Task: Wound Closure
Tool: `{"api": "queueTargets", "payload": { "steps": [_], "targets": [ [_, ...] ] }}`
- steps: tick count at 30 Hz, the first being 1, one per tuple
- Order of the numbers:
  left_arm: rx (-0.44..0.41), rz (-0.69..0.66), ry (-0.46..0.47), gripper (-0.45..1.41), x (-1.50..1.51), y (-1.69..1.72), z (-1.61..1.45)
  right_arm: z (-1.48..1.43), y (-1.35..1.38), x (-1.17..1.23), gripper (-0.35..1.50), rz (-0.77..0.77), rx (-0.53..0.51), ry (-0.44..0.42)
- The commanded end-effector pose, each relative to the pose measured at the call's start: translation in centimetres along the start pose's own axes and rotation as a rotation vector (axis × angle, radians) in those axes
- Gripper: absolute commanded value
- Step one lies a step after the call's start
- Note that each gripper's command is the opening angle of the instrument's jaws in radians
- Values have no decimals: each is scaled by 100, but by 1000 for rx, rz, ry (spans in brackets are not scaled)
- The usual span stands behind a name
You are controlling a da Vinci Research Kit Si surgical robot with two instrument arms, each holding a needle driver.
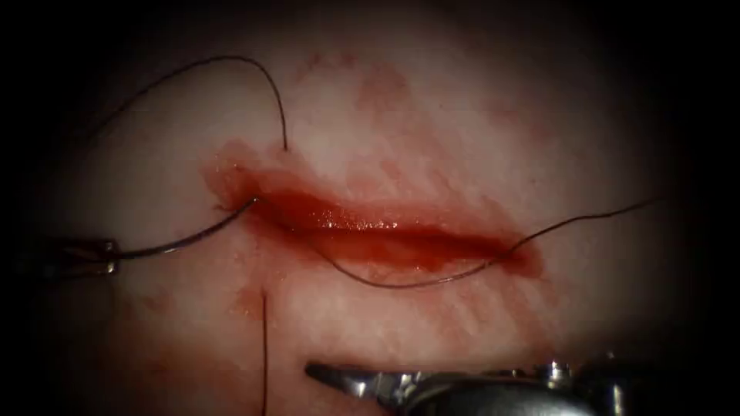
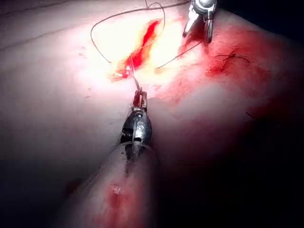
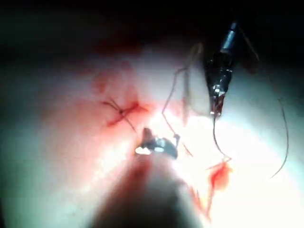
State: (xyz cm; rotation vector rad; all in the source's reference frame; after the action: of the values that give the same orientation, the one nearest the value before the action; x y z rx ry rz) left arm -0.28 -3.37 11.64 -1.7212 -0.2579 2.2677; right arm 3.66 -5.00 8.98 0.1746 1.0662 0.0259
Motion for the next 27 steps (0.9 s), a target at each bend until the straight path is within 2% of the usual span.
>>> {"api": "queueTargets", "payload": {
  "steps": [1,7,15,20,27],
  "targets": [
    [-3,-2,1,-45,-5,4,6,15,7,-12,131,-2,-11,-4],
    [-1,-2,1,-45,-5,4,8,54,23,-31,130,2,-62,-42],
    [0,-1,0,-45,-6,5,9,96,38,-40,125,5,-99,-55],
    [1,-1,0,-45,-6,5,9,112,37,-51,116,-4,-97,-59],
    [1,0,0,-45,-6,5,9,119,35,-52,98,-8,-63,-55]
  ]
}}
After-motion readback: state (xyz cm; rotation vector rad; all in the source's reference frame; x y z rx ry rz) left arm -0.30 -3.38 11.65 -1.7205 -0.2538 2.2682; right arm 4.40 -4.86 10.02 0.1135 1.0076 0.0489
